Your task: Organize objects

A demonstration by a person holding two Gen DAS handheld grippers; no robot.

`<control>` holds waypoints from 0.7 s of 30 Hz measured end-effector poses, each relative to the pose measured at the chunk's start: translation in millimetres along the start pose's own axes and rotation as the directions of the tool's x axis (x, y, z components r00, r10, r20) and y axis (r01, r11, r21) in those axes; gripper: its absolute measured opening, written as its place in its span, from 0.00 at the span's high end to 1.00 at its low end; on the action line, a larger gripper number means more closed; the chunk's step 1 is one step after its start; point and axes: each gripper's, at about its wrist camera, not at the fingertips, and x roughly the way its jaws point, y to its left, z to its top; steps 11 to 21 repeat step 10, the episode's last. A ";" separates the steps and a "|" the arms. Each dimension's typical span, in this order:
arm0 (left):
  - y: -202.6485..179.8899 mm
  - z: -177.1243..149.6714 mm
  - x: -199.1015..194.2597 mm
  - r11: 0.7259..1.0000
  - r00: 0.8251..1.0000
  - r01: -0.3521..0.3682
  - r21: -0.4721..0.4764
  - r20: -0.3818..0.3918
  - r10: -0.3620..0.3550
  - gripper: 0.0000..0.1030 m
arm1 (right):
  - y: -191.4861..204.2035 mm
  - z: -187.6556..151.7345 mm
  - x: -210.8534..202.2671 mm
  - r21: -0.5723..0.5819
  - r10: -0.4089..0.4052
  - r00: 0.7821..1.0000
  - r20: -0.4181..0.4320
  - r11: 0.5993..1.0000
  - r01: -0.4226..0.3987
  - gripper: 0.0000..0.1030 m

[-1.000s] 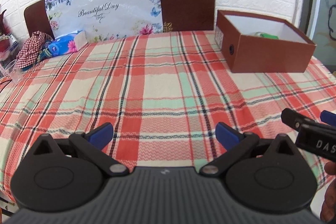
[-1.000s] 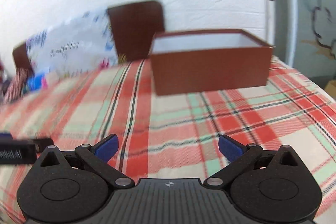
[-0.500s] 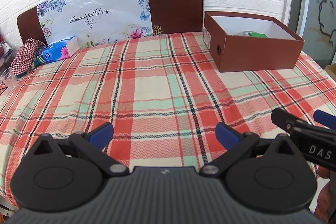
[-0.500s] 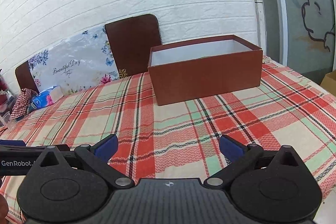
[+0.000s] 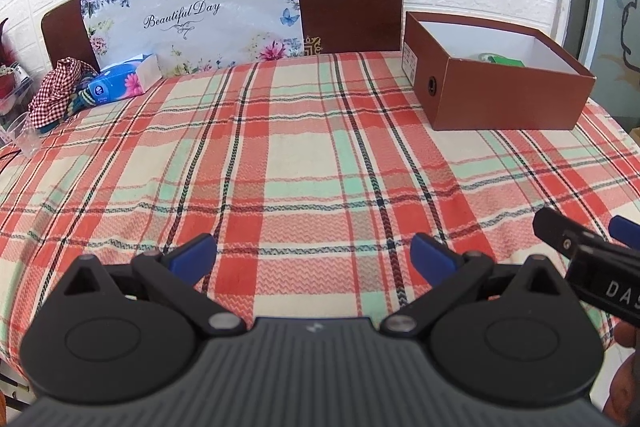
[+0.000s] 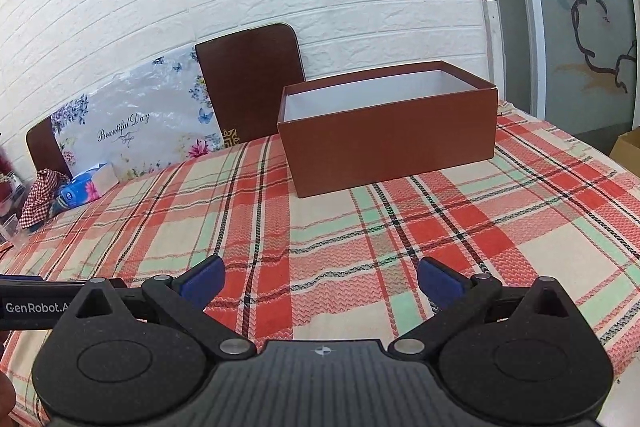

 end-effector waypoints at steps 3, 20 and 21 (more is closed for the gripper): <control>0.5 -0.7 0.8 1.000 1.000 0.002 -0.001 0.004 -0.002 0.00 | 0.8 -1.1 -0.3 0.002 -0.002 1.000 -0.004 1.000 0.002 0.01; -3.6 -2.5 2.1 0.999 1.000 0.024 0.022 0.019 -0.025 0.00 | 0.5 -2.0 0.9 0.006 -0.005 1.000 -0.006 1.000 0.005 0.01; -3.6 -2.5 2.1 0.999 1.000 0.024 0.022 0.019 -0.025 0.00 | 0.5 -2.0 0.9 0.006 -0.005 1.000 -0.006 1.000 0.005 0.01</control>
